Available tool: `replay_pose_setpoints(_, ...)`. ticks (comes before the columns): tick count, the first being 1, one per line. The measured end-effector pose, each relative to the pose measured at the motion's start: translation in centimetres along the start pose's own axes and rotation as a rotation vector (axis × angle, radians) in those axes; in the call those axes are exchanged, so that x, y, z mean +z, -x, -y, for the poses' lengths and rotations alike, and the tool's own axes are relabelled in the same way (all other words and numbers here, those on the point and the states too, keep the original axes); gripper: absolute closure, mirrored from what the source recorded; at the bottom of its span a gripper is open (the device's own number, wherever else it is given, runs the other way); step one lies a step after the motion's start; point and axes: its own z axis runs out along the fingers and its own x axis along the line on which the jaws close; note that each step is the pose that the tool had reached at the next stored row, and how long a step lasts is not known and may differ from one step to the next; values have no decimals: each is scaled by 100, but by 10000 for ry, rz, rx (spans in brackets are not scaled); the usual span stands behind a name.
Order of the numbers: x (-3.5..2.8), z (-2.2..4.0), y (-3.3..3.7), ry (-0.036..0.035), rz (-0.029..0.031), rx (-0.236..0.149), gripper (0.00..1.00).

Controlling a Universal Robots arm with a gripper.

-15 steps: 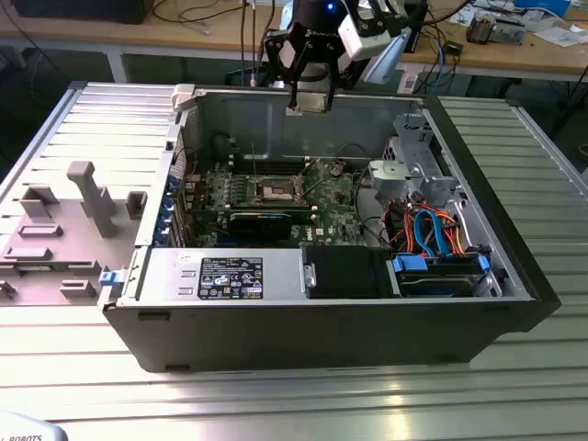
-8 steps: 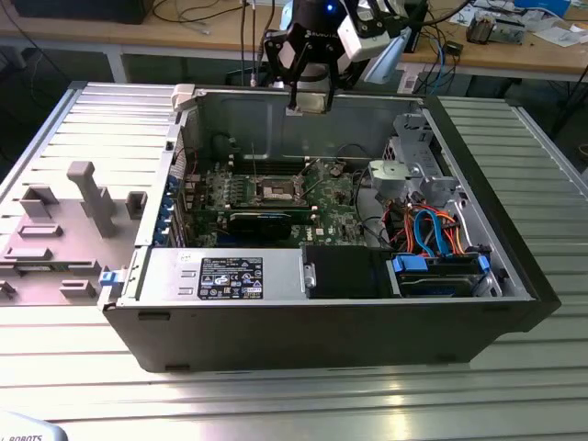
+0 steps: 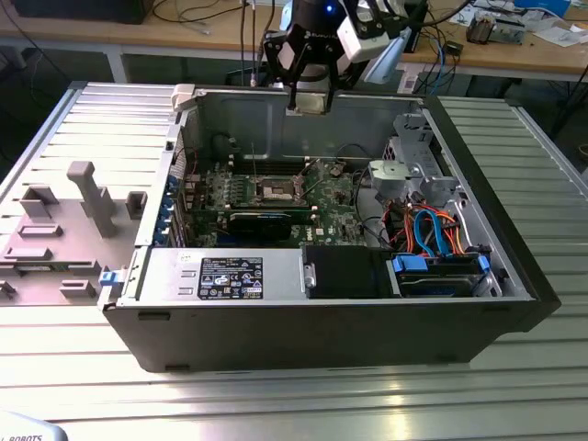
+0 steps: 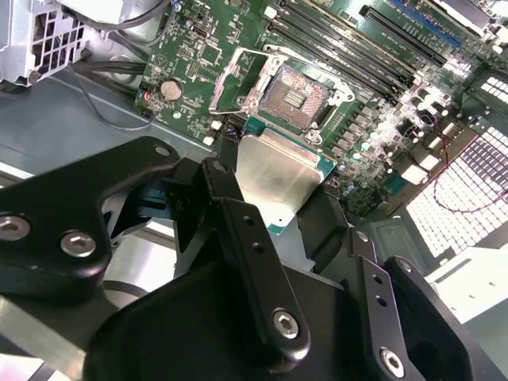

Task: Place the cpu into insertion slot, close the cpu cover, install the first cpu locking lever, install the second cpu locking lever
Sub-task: 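Place the cpu into insertion slot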

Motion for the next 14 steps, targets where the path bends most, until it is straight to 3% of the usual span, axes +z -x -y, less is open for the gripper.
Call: replay_pose_setpoints(14,28,8,0,-14,1,1,45)
